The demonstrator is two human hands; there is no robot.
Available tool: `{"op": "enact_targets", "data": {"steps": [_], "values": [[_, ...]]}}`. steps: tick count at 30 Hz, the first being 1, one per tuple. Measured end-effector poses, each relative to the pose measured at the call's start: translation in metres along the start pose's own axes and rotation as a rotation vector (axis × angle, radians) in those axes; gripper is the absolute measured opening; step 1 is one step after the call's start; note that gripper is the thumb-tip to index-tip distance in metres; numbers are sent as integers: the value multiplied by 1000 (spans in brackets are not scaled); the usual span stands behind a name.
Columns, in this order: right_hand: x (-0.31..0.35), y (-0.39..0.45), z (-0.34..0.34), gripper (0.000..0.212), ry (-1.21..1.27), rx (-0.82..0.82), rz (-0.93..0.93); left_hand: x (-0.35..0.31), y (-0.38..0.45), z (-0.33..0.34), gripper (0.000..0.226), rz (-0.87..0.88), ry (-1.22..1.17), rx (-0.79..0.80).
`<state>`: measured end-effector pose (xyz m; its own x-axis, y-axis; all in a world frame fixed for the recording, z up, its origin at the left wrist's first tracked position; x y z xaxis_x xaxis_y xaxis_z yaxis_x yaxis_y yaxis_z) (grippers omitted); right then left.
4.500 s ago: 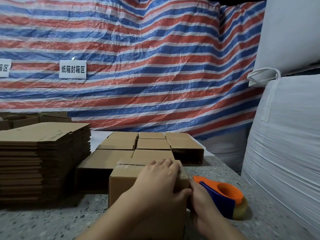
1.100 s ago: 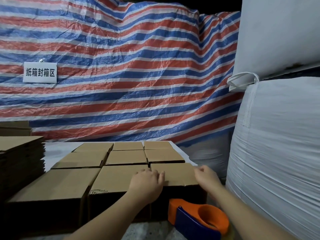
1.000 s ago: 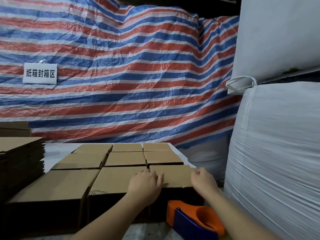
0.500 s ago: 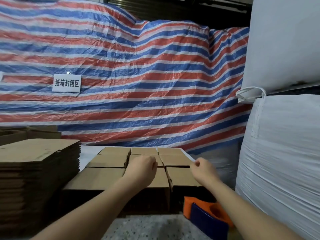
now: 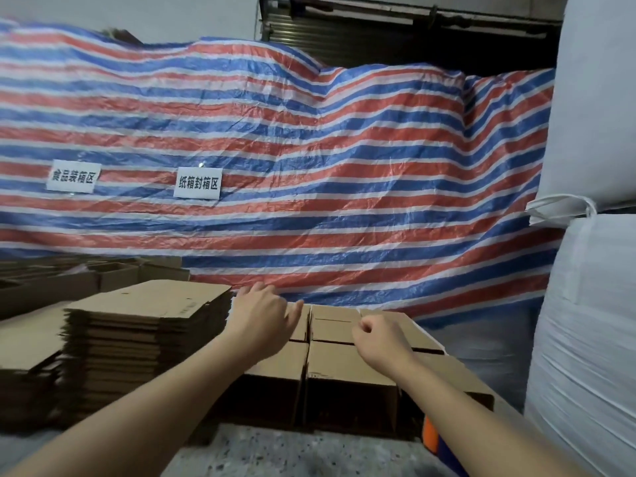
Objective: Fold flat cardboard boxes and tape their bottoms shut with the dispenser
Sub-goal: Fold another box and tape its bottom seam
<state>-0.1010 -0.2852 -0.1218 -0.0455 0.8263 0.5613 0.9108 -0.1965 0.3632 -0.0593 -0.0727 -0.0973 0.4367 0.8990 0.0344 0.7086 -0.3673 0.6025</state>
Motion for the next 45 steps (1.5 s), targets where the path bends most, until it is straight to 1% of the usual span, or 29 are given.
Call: {"op": "enact_targets", "data": {"steps": [2,4,7,9,11,14,17,22,25,30,32,34,36,37,39,41,43,45], "values": [[12,6,13,34,-18,24,-23,36,10,7,50,-93,25,39],[22,13,24,27,-17,66,-42,74,18,15,55,-195,34,113],[35,25,34,26,-11,115,-55,121,24,27,65,-347,58,244],[40,32,40,28,-28,121,-66,141,25,34,68,-397,89,354],[44,39,46,31,-46,124,-67,150,23,41,70,-419,98,430],[48,46,57,37,-76,153,-64,152,20,47,69,-416,93,518],[52,48,66,40,-108,164,-62,148,17,45,61,-388,93,529],[55,45,77,39,-91,171,-69,143,10,36,48,-330,68,559],[57,42,79,40,-90,175,-69,139,5,32,51,-299,27,591],[61,36,76,40,-99,178,-72,134,-5,24,64,-228,-101,603],[61,33,73,39,-92,182,-66,134,-10,20,61,-184,-140,606],[61,32,69,38,-90,181,-59,134,-12,17,40,-137,-147,545],[60,33,63,38,-86,173,-49,133,-14,10,17,-85,-96,424],[60,33,60,38,-76,172,-40,131,-14,5,13,-58,-78,343],[61,35,51,39,-50,172,-23,125,-13,-9,18,-5,-79,132],[61,39,41,37,-56,159,-24,115,-12,-27,18,67,-100,-108],[62,44,29,36,-45,126,-37,103,-10,-45,19,108,-136,-273],[63,48,14,42,40,87,-52,90,-5,-64,20,109,-233,-384]]}}
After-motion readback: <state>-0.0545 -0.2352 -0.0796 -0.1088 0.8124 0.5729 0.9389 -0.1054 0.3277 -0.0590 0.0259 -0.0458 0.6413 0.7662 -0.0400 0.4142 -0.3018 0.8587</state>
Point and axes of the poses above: each hand's wrist, its own y-axis towards the middle knuckle, its own z-axis out of the palm, x = y × z, the point moved 1 cm from there along y, towards the middle knuckle, and after that the axes turned 10 degrees about x, right-handed, at the moved point
